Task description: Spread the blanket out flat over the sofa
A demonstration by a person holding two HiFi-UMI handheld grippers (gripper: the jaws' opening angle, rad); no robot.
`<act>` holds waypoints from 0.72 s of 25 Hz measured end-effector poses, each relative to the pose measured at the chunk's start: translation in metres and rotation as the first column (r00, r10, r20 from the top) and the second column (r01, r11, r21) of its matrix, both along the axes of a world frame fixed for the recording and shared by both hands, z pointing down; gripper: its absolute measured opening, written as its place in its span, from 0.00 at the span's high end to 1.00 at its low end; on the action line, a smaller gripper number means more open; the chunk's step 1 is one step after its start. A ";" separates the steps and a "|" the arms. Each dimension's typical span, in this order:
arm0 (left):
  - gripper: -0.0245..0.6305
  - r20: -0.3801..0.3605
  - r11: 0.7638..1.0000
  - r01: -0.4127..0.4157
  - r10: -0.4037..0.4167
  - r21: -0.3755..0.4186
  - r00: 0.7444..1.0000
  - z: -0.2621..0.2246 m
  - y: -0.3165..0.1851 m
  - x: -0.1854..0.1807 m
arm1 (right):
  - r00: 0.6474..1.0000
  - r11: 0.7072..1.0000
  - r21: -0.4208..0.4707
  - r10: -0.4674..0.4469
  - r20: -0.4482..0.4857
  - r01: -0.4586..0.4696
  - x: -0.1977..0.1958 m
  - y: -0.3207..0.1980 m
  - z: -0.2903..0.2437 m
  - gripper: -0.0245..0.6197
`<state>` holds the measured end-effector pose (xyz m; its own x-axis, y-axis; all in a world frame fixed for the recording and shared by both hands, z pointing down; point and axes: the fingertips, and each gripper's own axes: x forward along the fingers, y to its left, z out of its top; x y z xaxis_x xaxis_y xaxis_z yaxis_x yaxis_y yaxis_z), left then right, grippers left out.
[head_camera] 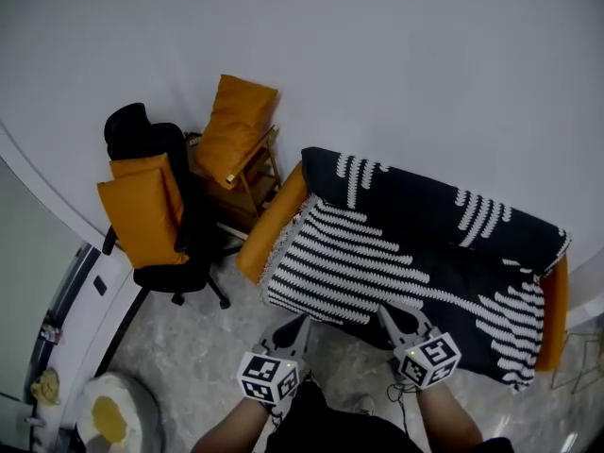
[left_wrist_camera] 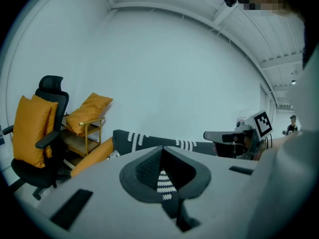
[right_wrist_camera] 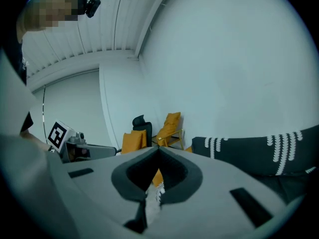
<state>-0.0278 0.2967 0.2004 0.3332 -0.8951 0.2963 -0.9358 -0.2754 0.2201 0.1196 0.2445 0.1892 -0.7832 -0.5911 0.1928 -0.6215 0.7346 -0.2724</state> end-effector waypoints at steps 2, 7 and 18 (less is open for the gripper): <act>0.96 -0.003 1.000 0.026 -0.026 0.003 1.000 -0.003 0.018 0.022 | 0.999 0.999 -0.006 -0.033 -0.004 0.033 0.018 0.016 0.004 0.96; 0.96 0.000 0.994 0.104 -0.104 -0.016 0.995 -0.004 0.070 0.040 | 0.991 0.991 -0.017 -0.132 0.010 0.132 0.025 0.055 0.012 0.96; 0.96 0.003 0.981 0.195 -0.195 -0.016 0.981 -0.002 0.157 -0.019 | 0.973 0.973 0.001 -0.229 -0.006 0.229 -0.040 0.122 0.009 0.96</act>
